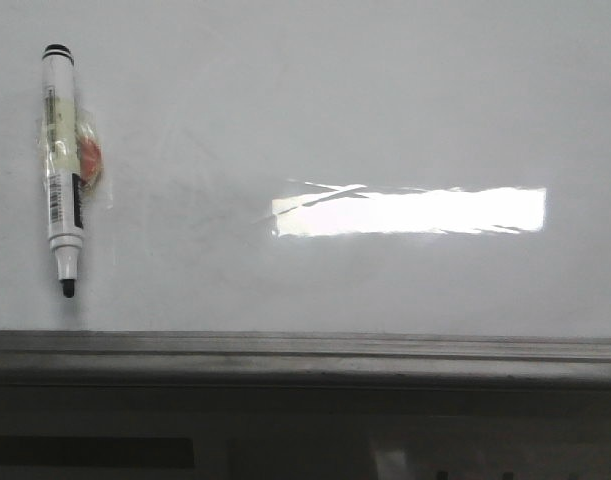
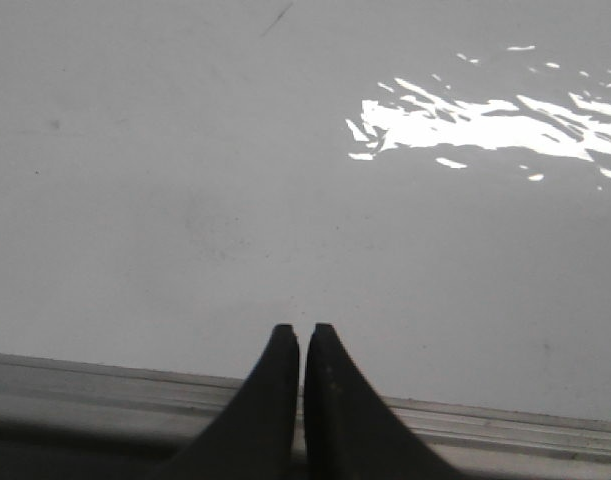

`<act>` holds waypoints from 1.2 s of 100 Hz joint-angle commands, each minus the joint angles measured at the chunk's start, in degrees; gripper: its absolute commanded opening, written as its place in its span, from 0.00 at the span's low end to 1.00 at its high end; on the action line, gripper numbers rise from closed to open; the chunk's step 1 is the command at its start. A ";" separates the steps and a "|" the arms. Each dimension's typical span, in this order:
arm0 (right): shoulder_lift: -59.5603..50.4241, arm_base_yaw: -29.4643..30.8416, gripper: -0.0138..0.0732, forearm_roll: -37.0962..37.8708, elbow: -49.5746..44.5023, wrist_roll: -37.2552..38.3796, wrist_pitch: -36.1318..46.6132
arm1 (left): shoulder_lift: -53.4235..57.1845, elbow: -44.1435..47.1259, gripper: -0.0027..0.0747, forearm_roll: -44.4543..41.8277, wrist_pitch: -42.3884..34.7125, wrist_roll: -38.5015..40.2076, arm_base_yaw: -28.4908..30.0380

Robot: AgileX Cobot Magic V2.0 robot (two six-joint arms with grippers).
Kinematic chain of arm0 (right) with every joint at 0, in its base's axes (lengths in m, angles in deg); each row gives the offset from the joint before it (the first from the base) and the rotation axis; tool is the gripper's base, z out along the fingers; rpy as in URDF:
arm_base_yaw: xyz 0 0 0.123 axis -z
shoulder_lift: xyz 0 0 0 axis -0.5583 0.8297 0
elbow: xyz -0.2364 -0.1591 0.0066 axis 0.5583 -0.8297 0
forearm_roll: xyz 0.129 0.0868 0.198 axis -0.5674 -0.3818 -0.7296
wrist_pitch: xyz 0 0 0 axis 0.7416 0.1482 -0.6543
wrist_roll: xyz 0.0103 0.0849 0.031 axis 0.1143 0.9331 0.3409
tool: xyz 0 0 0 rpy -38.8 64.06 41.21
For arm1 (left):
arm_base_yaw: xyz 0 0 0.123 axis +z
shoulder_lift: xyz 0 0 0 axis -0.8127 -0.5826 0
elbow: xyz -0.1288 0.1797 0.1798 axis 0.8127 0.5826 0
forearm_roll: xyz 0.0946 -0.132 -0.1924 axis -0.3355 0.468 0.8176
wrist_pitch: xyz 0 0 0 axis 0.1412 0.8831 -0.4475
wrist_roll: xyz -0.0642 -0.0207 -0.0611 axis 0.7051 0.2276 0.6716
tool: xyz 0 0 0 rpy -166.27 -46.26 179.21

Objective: Write number 6 on whiteboard

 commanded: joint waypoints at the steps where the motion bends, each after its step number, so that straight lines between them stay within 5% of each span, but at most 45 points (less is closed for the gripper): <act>1: -0.81 -0.13 0.08 0.00 -0.86 -0.13 1.13 | 1.56 1.39 0.01 0.45 -3.57 0.42 0.08; 120: -0.81 -0.13 0.08 0.00 -0.86 -0.13 1.13 | 1.56 1.39 0.01 -0.25 -3.57 0.32 0.08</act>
